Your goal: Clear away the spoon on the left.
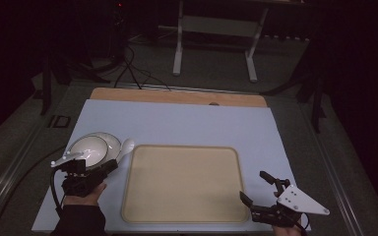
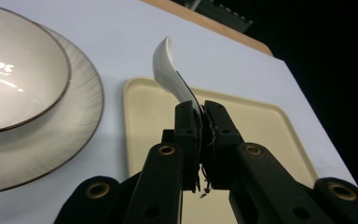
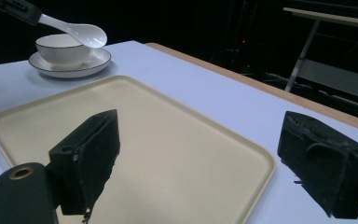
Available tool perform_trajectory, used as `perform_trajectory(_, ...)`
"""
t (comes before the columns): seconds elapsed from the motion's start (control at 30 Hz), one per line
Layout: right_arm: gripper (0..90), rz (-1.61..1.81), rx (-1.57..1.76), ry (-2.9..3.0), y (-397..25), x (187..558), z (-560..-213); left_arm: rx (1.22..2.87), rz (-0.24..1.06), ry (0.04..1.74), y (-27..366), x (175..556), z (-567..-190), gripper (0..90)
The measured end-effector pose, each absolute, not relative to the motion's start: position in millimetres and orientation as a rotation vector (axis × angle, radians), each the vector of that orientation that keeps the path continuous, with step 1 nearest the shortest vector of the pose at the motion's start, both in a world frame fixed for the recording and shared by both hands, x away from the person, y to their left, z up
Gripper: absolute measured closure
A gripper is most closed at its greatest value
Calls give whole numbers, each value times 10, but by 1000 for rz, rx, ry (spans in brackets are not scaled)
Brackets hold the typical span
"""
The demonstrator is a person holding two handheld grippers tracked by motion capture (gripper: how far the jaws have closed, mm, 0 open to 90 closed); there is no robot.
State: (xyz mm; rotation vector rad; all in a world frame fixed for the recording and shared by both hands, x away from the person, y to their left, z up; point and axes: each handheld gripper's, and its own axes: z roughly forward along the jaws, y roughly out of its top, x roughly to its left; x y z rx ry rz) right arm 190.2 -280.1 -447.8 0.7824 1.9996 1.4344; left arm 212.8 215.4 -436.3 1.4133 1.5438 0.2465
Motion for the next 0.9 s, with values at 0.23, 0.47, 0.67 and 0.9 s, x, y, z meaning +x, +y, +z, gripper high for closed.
perform_trajectory(0.23, 129, 1425, 788, 2003, -2792, 1908, -4486, 1349, 285, 1534, 1968, 2031, -4464, 855)
perform_trajectory(0.47, 130, 1429, 770, 2002, -2782, 1888, -4479, 1318, 266, 1529, 1823, 1979, -4580, 855)
perform_trajectory(0.67, 130, 1426, 771, 1996, -2785, 1886, -4477, 1325, 275, 1539, 1720, 1943, -4729, 855)
perform_trajectory(0.9, 130, 1433, 774, 2004, -2788, 1896, -4482, 1359, 324, 1552, 1577, 1945, -4877, 855)
